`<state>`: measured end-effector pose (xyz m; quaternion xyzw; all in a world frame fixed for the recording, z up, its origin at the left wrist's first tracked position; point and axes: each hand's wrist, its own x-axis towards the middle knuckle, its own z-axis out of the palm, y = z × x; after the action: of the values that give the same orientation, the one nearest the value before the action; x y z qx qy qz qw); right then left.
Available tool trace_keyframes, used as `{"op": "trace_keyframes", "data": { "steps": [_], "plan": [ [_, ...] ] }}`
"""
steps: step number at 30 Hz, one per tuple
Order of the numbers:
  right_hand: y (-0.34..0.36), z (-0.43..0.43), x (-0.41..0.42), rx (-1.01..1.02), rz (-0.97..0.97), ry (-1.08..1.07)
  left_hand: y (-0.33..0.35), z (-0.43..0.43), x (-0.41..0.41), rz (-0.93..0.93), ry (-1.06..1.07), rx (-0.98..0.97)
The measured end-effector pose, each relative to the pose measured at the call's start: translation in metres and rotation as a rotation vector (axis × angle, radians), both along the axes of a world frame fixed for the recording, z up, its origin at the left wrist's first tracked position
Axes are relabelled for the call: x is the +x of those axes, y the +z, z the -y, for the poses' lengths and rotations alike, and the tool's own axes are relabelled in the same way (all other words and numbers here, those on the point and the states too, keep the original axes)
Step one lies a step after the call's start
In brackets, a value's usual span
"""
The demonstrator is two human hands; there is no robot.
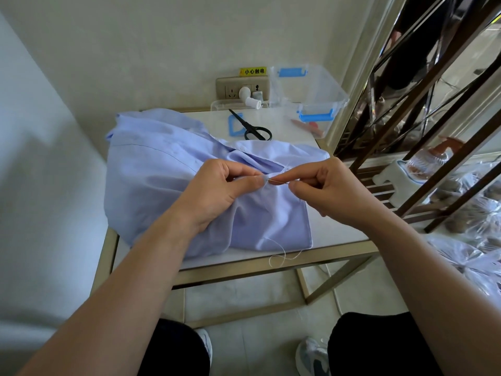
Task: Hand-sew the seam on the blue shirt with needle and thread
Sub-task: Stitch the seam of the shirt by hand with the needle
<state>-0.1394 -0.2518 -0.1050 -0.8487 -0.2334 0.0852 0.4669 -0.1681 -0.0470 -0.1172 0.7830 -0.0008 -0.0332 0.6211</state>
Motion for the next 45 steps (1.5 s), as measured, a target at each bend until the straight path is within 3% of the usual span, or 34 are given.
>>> {"op": "trace_keyframes", "data": {
  "steps": [22, 29, 45],
  "plan": [
    [0.003, -0.003, -0.002, -0.076, -0.056, 0.028, -0.003, 0.000, 0.001, 0.089, -0.031, 0.173],
    [0.006, -0.004, -0.003, -0.123, -0.182, 0.115, -0.002, 0.001, 0.000, 0.121, -0.072, 0.258],
    [-0.002, -0.010, -0.004, -0.098, -0.220, 0.074, -0.003, 0.001, 0.000, 0.161, -0.030, 0.380]
  ]
}}
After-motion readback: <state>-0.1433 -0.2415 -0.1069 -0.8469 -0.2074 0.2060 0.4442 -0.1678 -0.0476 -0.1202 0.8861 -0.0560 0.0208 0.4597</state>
